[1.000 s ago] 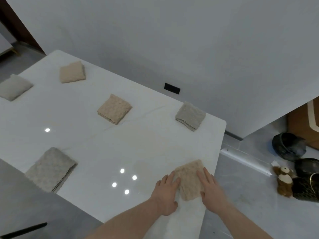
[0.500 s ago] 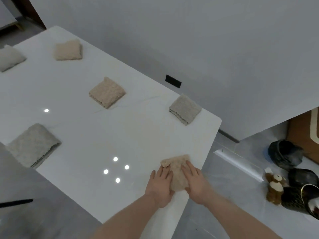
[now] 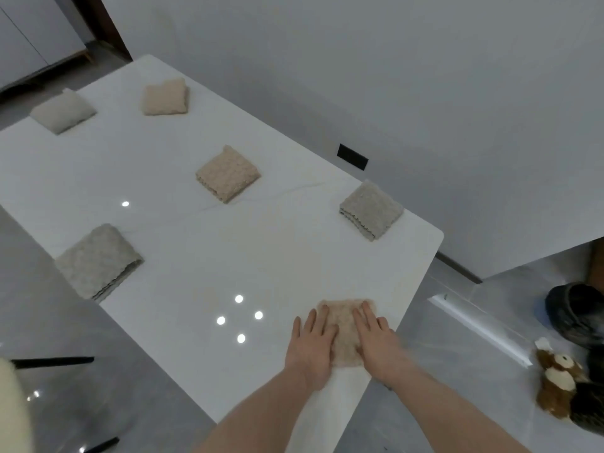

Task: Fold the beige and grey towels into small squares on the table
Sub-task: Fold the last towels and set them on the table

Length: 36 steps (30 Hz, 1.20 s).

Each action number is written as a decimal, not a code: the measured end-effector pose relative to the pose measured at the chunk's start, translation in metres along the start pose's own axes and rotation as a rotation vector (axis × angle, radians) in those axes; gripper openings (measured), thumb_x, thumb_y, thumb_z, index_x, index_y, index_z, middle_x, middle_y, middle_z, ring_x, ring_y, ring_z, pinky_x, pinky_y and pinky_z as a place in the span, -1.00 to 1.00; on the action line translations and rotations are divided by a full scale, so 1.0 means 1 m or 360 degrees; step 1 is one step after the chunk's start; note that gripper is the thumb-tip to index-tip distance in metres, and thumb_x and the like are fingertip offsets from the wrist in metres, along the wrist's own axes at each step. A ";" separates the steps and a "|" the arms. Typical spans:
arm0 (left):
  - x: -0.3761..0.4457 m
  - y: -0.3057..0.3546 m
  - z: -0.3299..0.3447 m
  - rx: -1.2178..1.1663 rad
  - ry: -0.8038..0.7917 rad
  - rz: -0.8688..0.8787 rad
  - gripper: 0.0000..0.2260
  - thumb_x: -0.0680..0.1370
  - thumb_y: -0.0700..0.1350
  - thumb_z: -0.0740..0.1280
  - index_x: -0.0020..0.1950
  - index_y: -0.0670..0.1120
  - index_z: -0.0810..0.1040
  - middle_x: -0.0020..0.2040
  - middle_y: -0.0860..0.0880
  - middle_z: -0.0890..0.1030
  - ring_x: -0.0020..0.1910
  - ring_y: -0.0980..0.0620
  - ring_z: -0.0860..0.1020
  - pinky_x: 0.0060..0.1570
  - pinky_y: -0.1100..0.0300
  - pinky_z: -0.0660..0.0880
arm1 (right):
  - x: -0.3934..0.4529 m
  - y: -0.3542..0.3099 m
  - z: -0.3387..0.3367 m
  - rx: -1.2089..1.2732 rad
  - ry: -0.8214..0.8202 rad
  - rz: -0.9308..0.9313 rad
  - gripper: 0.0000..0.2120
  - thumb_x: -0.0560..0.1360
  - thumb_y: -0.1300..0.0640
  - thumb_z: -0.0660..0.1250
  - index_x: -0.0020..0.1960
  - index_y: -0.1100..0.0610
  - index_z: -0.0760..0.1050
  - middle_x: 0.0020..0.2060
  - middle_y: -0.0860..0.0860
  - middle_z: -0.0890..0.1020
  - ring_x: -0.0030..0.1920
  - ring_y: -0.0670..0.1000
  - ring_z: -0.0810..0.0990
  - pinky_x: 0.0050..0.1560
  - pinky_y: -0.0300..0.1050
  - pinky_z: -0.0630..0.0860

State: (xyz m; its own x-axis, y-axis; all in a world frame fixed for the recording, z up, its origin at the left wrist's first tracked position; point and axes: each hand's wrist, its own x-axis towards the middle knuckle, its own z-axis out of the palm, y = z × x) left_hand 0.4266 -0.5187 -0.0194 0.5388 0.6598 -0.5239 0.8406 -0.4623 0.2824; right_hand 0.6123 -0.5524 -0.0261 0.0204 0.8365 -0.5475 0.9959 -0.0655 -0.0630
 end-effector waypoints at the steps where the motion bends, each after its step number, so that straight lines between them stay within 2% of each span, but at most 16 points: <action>1: 0.002 0.000 -0.002 0.0059 -0.0005 0.0014 -0.39 0.69 -0.07 0.16 0.68 0.00 -0.05 0.68 -0.08 -0.26 0.65 -0.17 -0.22 0.59 -0.20 -0.24 | -0.001 -0.002 0.001 0.0010 0.0013 0.0016 -0.13 0.56 0.20 0.32 0.65 0.12 -0.20 0.63 0.10 -0.20 0.42 0.18 0.27 0.31 0.00 0.43; 6: 0.011 -0.002 -0.014 0.0317 -0.0065 0.0092 -0.34 0.71 -0.08 0.13 0.68 -0.04 -0.20 0.67 -0.11 -0.27 0.64 -0.18 -0.27 0.59 -0.23 -0.24 | -0.011 -0.009 0.007 0.0153 0.0046 0.0124 -0.22 0.61 0.19 0.23 0.64 0.16 -0.18 0.63 0.13 -0.21 0.44 0.19 0.28 0.40 0.03 0.38; 10: 0.015 0.002 -0.022 0.0417 -0.0099 0.0170 -0.29 0.67 -0.15 0.22 0.68 -0.07 -0.16 0.68 -0.12 -0.24 0.65 -0.18 -0.24 0.59 -0.24 -0.21 | -0.021 -0.019 0.014 0.0303 0.0049 0.0238 -0.22 0.59 0.26 0.23 0.64 0.20 -0.18 0.62 0.14 -0.22 0.42 0.20 0.32 0.36 0.00 0.42; 12: 0.020 0.005 -0.030 0.0456 -0.0126 0.0221 -0.30 0.67 -0.14 0.24 0.68 -0.07 -0.13 0.68 -0.11 -0.21 0.66 -0.16 -0.22 0.59 -0.24 -0.21 | -0.025 -0.023 0.018 0.0386 0.0050 0.0276 -0.22 0.58 0.28 0.23 0.64 0.22 -0.17 0.62 0.16 -0.23 0.49 0.21 0.27 0.38 -0.02 0.43; 14: 0.026 0.006 -0.039 0.0501 -0.0155 0.0279 -0.34 0.69 -0.11 0.21 0.68 -0.07 -0.11 0.69 -0.10 -0.19 0.66 -0.13 -0.20 0.59 -0.22 -0.22 | -0.030 -0.030 0.018 0.0414 0.0055 0.0337 -0.26 0.60 0.20 0.24 0.64 0.23 -0.10 0.62 0.18 -0.15 0.54 0.19 0.24 0.39 -0.04 0.42; 17: 0.035 0.009 -0.057 0.0641 -0.0237 0.0402 -0.37 0.70 -0.12 0.19 0.68 -0.09 -0.07 0.69 -0.09 -0.16 0.66 -0.11 -0.19 0.60 -0.20 -0.20 | -0.039 -0.040 0.012 0.0388 0.0030 0.0523 -0.28 0.65 -0.04 0.22 0.62 0.20 -0.07 0.63 0.12 -0.10 0.26 0.08 0.57 0.01 -0.12 0.53; 21: 0.038 0.010 -0.073 0.0765 -0.0262 0.0504 -0.36 0.67 -0.15 0.27 0.67 -0.06 0.01 0.69 -0.08 -0.13 0.66 -0.11 -0.19 0.60 -0.20 -0.19 | -0.042 -0.043 0.000 0.0276 0.0022 0.0567 -0.26 0.63 -0.25 0.15 0.58 0.21 0.05 0.55 0.10 0.10 0.03 -0.01 0.66 -0.20 -0.19 0.50; 22: 0.036 0.010 -0.072 0.0757 -0.0243 0.0507 -0.34 0.66 -0.15 0.29 0.67 -0.07 0.01 0.69 -0.08 -0.14 0.66 -0.11 -0.19 0.60 -0.20 -0.18 | -0.043 -0.042 -0.003 0.0277 0.0051 0.0578 -0.26 0.61 -0.28 0.17 0.55 0.20 0.09 0.50 0.10 0.17 0.03 -0.01 0.65 -0.17 -0.20 0.53; 24: 0.027 0.008 -0.063 0.0652 -0.0173 0.0487 -0.29 0.64 -0.17 0.31 0.68 -0.09 -0.03 0.69 -0.11 -0.16 0.66 -0.13 -0.19 0.60 -0.19 -0.16 | -0.045 -0.040 -0.003 0.0312 0.0135 0.0597 -0.24 0.58 -0.30 0.21 0.54 0.17 0.10 0.48 0.10 0.17 0.22 0.04 0.54 0.06 -0.14 0.58; 26: 0.012 0.002 -0.050 0.0519 -0.0093 0.0458 -0.28 0.63 -0.22 0.30 0.68 -0.12 -0.05 0.69 -0.12 -0.15 0.66 -0.15 -0.16 0.61 -0.16 -0.15 | -0.051 -0.040 0.003 0.0317 0.0206 0.0526 -0.19 0.58 -0.28 0.23 0.61 0.13 -0.01 0.60 0.11 -0.05 0.46 0.10 0.31 0.34 -0.04 0.46; 28: -0.004 -0.008 -0.033 0.0455 -0.0061 0.0428 -0.27 0.62 -0.24 0.24 0.68 -0.13 -0.11 0.69 -0.11 -0.17 0.66 -0.14 -0.16 0.62 -0.14 -0.16 | -0.059 -0.042 0.015 0.0285 0.0259 0.0395 -0.13 0.57 -0.24 0.27 0.65 0.10 -0.09 0.63 0.06 -0.21 0.59 0.13 0.12 0.45 0.05 0.36; 29: -0.010 -0.012 -0.025 0.0442 -0.0074 0.0413 -0.26 0.62 -0.24 0.20 0.68 -0.12 -0.17 0.68 -0.10 -0.21 0.66 -0.12 -0.17 0.62 -0.13 -0.17 | -0.063 -0.043 0.020 0.0243 0.0273 0.0339 -0.09 0.52 -0.22 0.36 0.65 0.10 -0.03 0.63 0.05 -0.17 0.60 0.16 0.11 0.44 0.12 0.37; 31: -0.018 -0.017 -0.014 0.0440 -0.0135 0.0384 -0.24 0.61 -0.24 0.15 0.67 -0.12 -0.27 0.67 -0.08 -0.30 0.66 -0.10 -0.22 0.61 -0.13 -0.21 | -0.067 -0.043 0.031 0.0171 0.0235 0.0258 -0.04 0.37 -0.15 0.55 0.61 0.14 0.20 0.62 0.11 0.09 0.58 0.25 0.19 0.36 0.30 0.41; 32: -0.019 -0.019 -0.011 0.0449 -0.0165 0.0372 -0.23 0.61 -0.24 0.15 0.66 -0.12 -0.31 0.66 -0.08 -0.33 0.65 -0.08 -0.25 0.61 -0.13 -0.23 | -0.067 -0.041 0.037 0.0121 0.0210 0.0215 -0.09 0.38 -0.14 0.53 0.59 0.17 0.24 0.61 0.12 0.16 0.58 0.27 0.19 0.35 0.37 0.38; 35: -0.012 -0.018 -0.013 0.0507 -0.0228 0.0355 -0.21 0.62 -0.18 0.18 0.65 -0.13 -0.33 0.65 -0.09 -0.34 0.65 -0.08 -0.28 0.61 -0.14 -0.24 | -0.064 -0.035 0.041 0.0040 0.0195 0.0128 -0.24 0.52 -0.21 0.14 0.58 0.21 0.21 0.61 0.14 0.16 0.60 0.23 0.13 0.40 0.42 0.25; 36: -0.007 -0.016 -0.015 0.0527 -0.0252 0.0351 -0.20 0.62 -0.17 0.20 0.65 -0.13 -0.32 0.66 -0.10 -0.34 0.65 -0.08 -0.27 0.61 -0.15 -0.23 | -0.061 -0.033 0.044 0.0045 0.0206 0.0134 -0.24 0.52 -0.23 0.09 0.58 0.22 0.21 0.60 0.15 0.19 0.59 0.22 0.16 0.38 0.42 0.24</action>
State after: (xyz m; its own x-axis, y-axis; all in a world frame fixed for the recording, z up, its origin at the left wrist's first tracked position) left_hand 0.4099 -0.5071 -0.0085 0.6668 0.4367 -0.6039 0.6290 -0.7644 0.1417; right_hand 0.5748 -0.6248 -0.0275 0.1169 0.8905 -0.4398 0.9873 -0.1521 -0.0457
